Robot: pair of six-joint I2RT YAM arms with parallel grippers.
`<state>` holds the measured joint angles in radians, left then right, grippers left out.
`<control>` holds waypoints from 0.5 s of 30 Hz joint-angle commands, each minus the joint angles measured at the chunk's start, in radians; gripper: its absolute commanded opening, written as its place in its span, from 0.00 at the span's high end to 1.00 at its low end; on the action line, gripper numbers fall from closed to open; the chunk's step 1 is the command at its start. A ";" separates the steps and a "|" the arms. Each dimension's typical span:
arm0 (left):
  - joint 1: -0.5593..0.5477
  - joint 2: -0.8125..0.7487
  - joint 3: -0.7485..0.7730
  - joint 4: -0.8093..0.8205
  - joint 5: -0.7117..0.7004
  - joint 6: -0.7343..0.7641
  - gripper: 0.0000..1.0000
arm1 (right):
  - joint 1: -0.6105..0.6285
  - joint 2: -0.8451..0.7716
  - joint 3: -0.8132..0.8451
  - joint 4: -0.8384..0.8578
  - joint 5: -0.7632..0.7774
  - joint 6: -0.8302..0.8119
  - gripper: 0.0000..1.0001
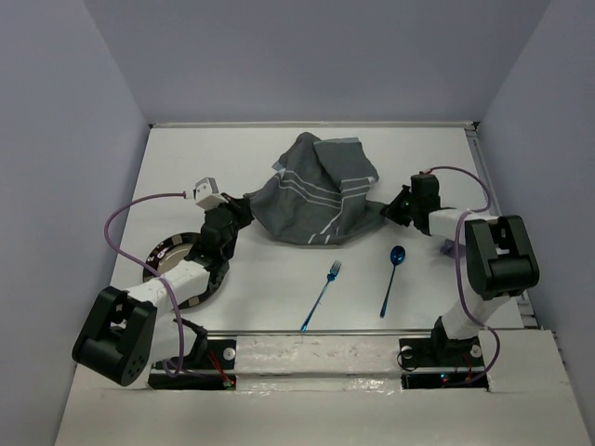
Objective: Set the dinner table for one person
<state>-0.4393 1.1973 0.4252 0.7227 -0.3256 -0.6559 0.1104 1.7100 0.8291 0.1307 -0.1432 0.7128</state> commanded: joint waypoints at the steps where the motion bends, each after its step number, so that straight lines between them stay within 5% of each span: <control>1: -0.009 -0.018 0.027 0.066 -0.039 0.004 1.00 | -0.006 -0.082 -0.010 0.080 0.037 0.005 1.00; 15: -0.021 -0.134 0.487 0.081 -0.047 0.165 1.00 | -0.006 -0.684 0.310 -0.129 0.277 -0.272 1.00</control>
<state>-0.4534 1.1458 0.7578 0.6991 -0.3515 -0.5884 0.1104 1.1458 0.9844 0.0360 0.0132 0.5697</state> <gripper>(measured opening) 0.014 0.022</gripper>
